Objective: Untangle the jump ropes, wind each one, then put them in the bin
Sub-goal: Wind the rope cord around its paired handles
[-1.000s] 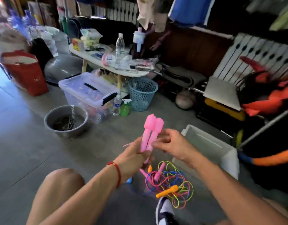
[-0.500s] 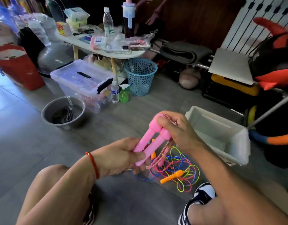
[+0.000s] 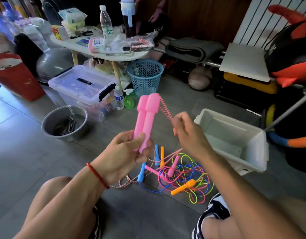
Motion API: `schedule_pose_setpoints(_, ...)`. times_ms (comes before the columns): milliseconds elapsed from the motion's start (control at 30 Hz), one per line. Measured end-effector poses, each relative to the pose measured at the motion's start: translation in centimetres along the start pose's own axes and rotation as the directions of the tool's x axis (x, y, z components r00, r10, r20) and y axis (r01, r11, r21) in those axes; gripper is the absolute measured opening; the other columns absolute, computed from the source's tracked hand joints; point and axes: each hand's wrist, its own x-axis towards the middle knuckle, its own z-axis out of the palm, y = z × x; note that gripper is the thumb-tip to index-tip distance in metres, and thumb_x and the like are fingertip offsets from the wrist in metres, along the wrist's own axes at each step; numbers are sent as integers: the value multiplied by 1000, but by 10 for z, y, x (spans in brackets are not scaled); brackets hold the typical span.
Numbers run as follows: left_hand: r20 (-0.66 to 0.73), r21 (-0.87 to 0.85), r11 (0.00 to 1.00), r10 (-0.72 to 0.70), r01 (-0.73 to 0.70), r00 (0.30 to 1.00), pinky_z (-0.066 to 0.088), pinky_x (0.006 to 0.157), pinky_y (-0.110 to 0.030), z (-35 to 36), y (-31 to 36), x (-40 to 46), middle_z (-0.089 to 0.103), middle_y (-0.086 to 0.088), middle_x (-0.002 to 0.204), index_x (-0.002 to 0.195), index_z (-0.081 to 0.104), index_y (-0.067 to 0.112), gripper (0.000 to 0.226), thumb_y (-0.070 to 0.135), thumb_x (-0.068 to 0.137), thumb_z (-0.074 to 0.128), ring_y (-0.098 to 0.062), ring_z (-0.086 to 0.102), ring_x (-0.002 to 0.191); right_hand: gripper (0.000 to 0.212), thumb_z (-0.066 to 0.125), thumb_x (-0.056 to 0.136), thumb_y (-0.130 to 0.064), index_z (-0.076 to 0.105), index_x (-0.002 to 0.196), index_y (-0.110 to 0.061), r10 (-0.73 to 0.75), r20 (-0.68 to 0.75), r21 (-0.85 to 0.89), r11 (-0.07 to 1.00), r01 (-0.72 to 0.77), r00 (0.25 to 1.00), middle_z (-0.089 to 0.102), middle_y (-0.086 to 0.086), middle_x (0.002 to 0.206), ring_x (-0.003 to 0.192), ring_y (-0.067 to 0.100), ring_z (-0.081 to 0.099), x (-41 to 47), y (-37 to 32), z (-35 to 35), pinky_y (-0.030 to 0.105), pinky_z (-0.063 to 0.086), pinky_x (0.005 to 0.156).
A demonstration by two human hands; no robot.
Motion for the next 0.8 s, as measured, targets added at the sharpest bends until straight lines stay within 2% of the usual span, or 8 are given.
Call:
schedule_pose_setpoints(67,-74,-76,997,3,-9,997,34,47,-22,-1,1,4,54,-11,81,121,53,-7,32,10,95,59,-17,47,61,22,40,107,-39,52,101,-21,-97,69,-184,977,108,993,66,1,85,84,29,62,-17,3,14,44,48,72)
schedule_pose_setpoints(133,-107,-120,993,-1,-11,994,35,47,-22,2,1,5,54,-11,81,124,52,-9,32,10,98,51,-17,46,62,21,37,108,-35,53,104,-23,-144,120,-244,955,170,982,66,0,96,94,31,61,-31,-5,25,44,48,75)
schedule_pose_setpoints(267,40,-170,981,-88,94,995,40,51,-21,6,0,1,55,-10,83,118,51,-7,26,10,99,54,-16,46,64,16,38,105,-23,54,106,-25,-197,206,-302,919,254,959,60,-5,103,91,26,62,-46,-19,27,42,49,75)
schedule_pose_setpoints(433,169,-240,954,-142,180,975,42,54,-22,7,0,-7,51,-10,83,125,47,-1,33,12,95,52,-16,48,64,24,37,106,-25,60,112,-28,-151,387,-95,975,202,910,61,-18,94,72,-4,58,-50,-20,16,29,49,76)
schedule_pose_setpoints(500,114,-204,969,-118,139,987,44,52,-23,5,5,-9,52,-11,81,117,46,1,24,8,95,54,-17,49,62,24,36,109,-35,60,109,-34,-123,424,-80,982,172,897,64,-24,88,76,3,61,-53,-14,16,30,50,77)
schedule_pose_setpoints(600,-118,-31,998,-62,58,991,41,49,-24,-11,17,-9,52,-14,79,108,49,-2,9,3,100,49,-19,49,59,22,30,108,-45,47,99,-34,-28,446,-221,965,141,895,62,-11,78,80,22,61,-57,-1,12,40,49,77)
schedule_pose_setpoints(700,-361,175,982,-2,70,933,40,47,-25,-40,22,-7,50,-14,81,114,50,-6,15,4,104,48,-18,51,56,23,34,107,-44,40,85,-39,4,412,-314,939,138,911,60,-5,70,68,18,53,-59,10,0,43,44,72)
schedule_pose_setpoints(800,-455,245,965,25,98,890,39,43,-24,-57,21,-6,47,-14,90,119,49,-5,18,6,105,50,-18,51,56,31,37,106,-45,48,80,-32,-25,413,-298,941,161,910,62,-6,72,69,10,55,-63,12,-4,38,46,70)
